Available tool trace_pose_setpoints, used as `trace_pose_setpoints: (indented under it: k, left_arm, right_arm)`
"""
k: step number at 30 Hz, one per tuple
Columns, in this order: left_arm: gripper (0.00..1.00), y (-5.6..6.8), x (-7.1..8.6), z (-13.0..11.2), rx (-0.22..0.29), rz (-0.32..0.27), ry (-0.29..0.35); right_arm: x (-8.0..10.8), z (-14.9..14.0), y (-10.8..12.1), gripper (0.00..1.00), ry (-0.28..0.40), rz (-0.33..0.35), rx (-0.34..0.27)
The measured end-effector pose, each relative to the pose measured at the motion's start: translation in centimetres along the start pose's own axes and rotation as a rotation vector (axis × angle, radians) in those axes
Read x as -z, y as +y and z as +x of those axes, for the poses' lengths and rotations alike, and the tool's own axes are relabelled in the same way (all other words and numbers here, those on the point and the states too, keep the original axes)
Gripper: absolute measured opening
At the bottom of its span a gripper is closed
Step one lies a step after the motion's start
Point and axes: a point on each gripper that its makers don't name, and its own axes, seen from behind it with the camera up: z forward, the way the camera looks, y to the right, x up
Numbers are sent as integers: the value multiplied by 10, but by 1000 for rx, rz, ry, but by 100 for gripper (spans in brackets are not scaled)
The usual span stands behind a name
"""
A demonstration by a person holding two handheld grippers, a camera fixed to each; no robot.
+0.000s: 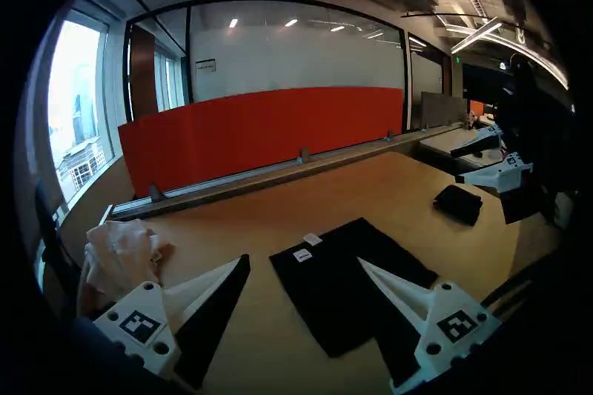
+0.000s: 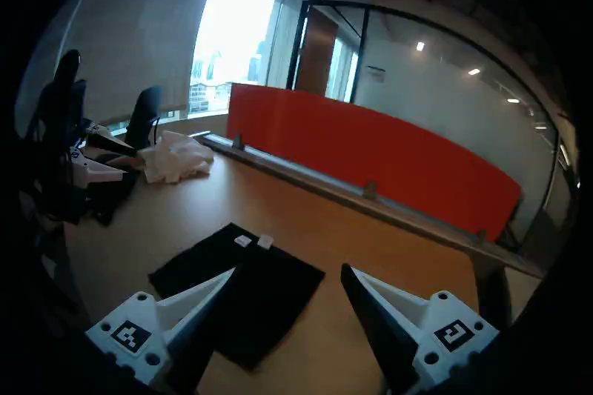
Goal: Fold towel
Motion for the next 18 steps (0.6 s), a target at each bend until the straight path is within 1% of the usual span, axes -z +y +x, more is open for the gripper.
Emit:
trace_pose_setpoints:
  k: [8,14,18]
  left_arm:
    - [97,12,-12,-28,-11,-25,-35]
    - [97,22,-23,-50,-14,-43,-64]
    - [97,28,-31,-66,-19,-58,-91]
  right_arm:
    - [-14,-33,-7,100,-45,19,-13]
    - [-24,-57,-13,100,-76,33,-34]
    - [-33,-76,-19,100,-101,46,-36]
